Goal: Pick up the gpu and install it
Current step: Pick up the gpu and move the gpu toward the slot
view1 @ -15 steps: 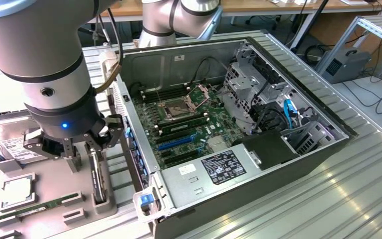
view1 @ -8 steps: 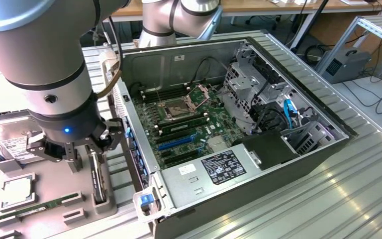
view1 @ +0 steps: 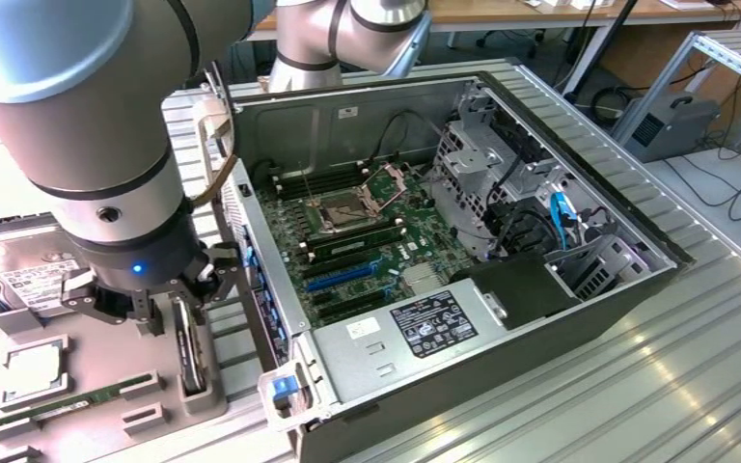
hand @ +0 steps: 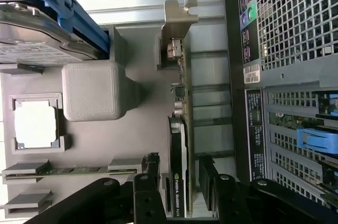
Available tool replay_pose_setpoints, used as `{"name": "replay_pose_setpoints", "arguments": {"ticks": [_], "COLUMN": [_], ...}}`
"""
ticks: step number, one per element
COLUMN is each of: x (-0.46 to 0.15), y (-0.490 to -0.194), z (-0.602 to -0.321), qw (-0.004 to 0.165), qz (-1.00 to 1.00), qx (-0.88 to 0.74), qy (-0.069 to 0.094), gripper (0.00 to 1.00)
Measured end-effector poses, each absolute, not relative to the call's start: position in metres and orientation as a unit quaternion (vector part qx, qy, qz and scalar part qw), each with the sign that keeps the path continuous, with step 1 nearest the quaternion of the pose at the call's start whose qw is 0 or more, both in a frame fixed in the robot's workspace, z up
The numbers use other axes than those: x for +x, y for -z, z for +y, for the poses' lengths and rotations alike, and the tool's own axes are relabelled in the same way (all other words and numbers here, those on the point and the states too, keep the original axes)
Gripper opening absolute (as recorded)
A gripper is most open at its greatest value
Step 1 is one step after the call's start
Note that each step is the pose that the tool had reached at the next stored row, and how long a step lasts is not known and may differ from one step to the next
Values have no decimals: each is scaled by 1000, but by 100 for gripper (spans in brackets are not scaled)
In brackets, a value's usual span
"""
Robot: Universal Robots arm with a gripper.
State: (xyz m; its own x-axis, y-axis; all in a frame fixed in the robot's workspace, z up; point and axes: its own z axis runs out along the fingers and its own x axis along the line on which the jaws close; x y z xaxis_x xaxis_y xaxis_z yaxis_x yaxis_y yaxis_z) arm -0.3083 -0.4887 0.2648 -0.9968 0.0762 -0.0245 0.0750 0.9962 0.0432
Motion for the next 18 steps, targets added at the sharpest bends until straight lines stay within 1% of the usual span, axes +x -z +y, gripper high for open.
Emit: {"name": "replay_pose_setpoints", "arguments": {"ticks": [8,18], "x": [-308,-308], "y": [-245,-241], "z": [-489,-481], "qw": [13,13], "qz": [999,999], "qx": [38,38], "qy": [-21,-21], "gripper": [44,44]}}
